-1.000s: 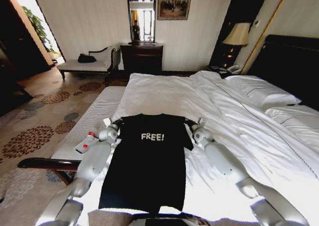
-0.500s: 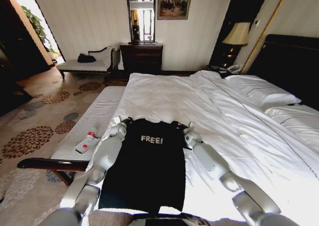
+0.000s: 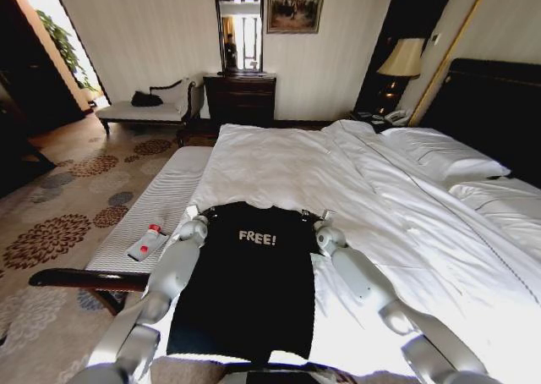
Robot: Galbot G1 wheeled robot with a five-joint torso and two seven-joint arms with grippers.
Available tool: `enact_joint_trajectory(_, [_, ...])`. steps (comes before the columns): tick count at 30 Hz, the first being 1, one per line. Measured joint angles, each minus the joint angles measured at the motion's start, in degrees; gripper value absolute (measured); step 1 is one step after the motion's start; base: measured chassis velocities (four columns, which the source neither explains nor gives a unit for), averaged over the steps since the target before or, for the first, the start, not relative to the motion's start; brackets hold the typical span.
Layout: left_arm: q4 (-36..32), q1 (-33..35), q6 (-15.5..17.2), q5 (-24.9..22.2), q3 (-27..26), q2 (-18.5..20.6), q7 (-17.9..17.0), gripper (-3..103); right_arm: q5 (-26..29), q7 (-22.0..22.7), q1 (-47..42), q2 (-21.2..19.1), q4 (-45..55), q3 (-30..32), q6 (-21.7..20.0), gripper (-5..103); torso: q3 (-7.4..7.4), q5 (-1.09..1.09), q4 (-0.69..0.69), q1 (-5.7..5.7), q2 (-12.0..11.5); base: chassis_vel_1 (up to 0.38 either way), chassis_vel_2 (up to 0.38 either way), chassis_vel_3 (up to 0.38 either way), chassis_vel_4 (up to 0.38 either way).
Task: Fold the clothes on the bed.
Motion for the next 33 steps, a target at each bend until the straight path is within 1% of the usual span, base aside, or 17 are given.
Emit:
enact_joint_trajectory(2, [-6.65, 3.10, 0.39, -2.74, -3.63, 3.24, -1.94, 34, 1.30, 0.59, -3.57, -2.86, 6.11, 4.23, 0.10, 38, 0.00, -0.02, 0.01, 0.00, 0.00, 0.000, 0.000, 0.000, 0.000])
enact_joint_trajectory(3, [-6.65, 3.10, 0.39, -2.74, -3.63, 3.24, -1.94, 34, 1.30, 0.59, -3.57, -2.86, 6.11, 4.23, 0.10, 38, 0.00, -0.02, 0.01, 0.00, 0.00, 0.000, 0.000, 0.000, 0.000])
enact_joint_trajectory(5, [-11.77, 5.24, 0.65, -4.98, -5.90, 4.94, -3.51, 45, 3.41, 1.99, -6.43, -4.42, 9.38, 7.40, -0.57, 49, 0.00, -0.01, 0.02, 0.00, 0.00, 0.000, 0.000, 0.000, 0.000])
enact_joint_trajectory(7, [-19.70, 8.39, 0.91, -8.46, -9.07, 6.75, -5.67, 56, 6.99, 4.52, -11.94, -6.29, 13.95, 12.51, -2.01, 60, -0.01, 0.02, 0.02, -0.01, 0.01, 0.000, 0.000, 0.000, 0.000])
enact_joint_trajectory(8, [-19.70, 8.39, 0.91, -8.46, -9.07, 6.75, -5.67, 56, 6.99, 4.52, -11.94, -6.29, 13.95, 12.51, -2.01, 60, -0.01, 0.02, 0.02, -0.01, 0.01, 0.000, 0.000, 0.000, 0.000])
enact_joint_trajectory(9, [-23.20, 9.71, 1.01, -9.54, -9.81, 7.37, -5.79, 62, 9.01, 5.64, -14.92, -6.95, 16.13, 15.31, -2.99, 60, -0.01, 0.03, 0.02, -0.02, 0.01, 0.000, 0.000, 0.000, 0.000])
enact_joint_trajectory(10, [-26.70, 11.08, 1.12, -10.19, -10.12, 7.94, -5.07, 67, 11.96, 7.45, -18.32, -7.59, 18.97, 18.49, -4.45, 66, -0.02, 0.01, -0.04, -0.02, 0.01, 0.000, 0.000, 0.000, 0.000])
enact_joint_trajectory(11, [-29.97, 12.60, 1.42, -10.91, -10.54, 8.53, -4.44, 67, 14.72, 9.58, -20.60, -7.89, 20.91, 20.44, -6.08, 71, -0.02, -0.01, -0.12, -0.02, 0.02, 0.000, 0.000, 0.000, 0.000])
enact_joint_trajectory(12, [-29.97, 12.60, 1.42, -10.91, -10.54, 8.53, -4.44, 67, 14.72, 9.58, -20.60, -7.89, 20.91, 20.44, -6.08, 71, -0.02, -0.01, -0.12, -0.02, 0.02, 0.000, 0.000, 0.000, 0.000])
enact_joint_trajectory(13, [-33.40, 14.50, 1.97, -11.85, -11.16, 9.21, -4.06, 72, 17.33, 11.59, -22.06, -7.93, 22.16, 21.66, -7.64, 77, -0.03, -0.02, -0.14, -0.02, 0.02, 0.000, 0.000, 0.000, 0.000])
enact_joint_trajectory(14, [-37.25, 16.98, 2.53, -12.79, -12.06, 10.02, -3.78, 78, 19.95, 13.56, -23.38, -7.81, 23.15, 22.60, -9.23, 82, -0.02, 0.01, -0.11, -0.02, 0.02, 0.000, 0.000, 0.000, 0.000])
enact_joint_trajectory(16, [-44.59, 22.64, 3.25, -13.47, -14.98, 12.02, -3.83, 88, 22.55, 15.88, -25.32, -7.07, 24.17, 23.62, -11.07, 92, -0.01, 0.02, 0.03, -0.02, 0.01, 0.000, 0.000, 0.000, 0.000])
enact_joint_trajectory(21, [-49.24, 27.92, 4.22, -13.60, -20.37, 13.82, -3.81, 97, 24.72, 16.55, -26.92, -5.32, 25.46, 24.30, -11.43, 99, -0.01, 0.00, 0.04, -0.02, 0.01, 0.000, 0.000, 0.000, 0.000])
enact_joint_trajectory(25, [-50.02, 32.35, 4.28, -12.40, -28.75, 15.30, -2.99, 100, 27.61, 16.00, -27.24, -1.70, 26.17, 24.58, -10.80, 100, 0.00, -0.02, 0.01, -0.02, 0.01, 0.000, 0.000, 0.000, 0.000])
enact_joint_trajectory(28, [-50.74, 34.40, 3.49, -11.86, -31.96, 16.00, -0.53, 100, 28.60, 15.37, -27.21, 0.79, 26.27, 24.52, -10.22, 100, 0.00, 0.00, 0.01, 0.00, 0.01, 0.000, 0.000, 0.000, 0.000])
enact_joint_trajectory(30, [-50.30, 36.93, 1.97, -8.99, -34.32, 17.20, 2.60, 100, 29.05, 14.67, -27.23, 3.49, 26.45, 24.26, -9.91, 100, 0.00, -0.01, -0.01, 0.00, 0.01, 0.000, 0.000, 0.000, 0.000])
enact_joint_trajectory(33, [-49.39, 37.95, 1.41, -7.91, -35.06, 17.49, 2.90, 100, 28.59, 14.32, -27.16, 4.84, 26.18, 23.96, -9.90, 100, 0.00, -0.02, 0.00, 0.00, 0.01, 0.000, 0.000, 0.000, 0.000])
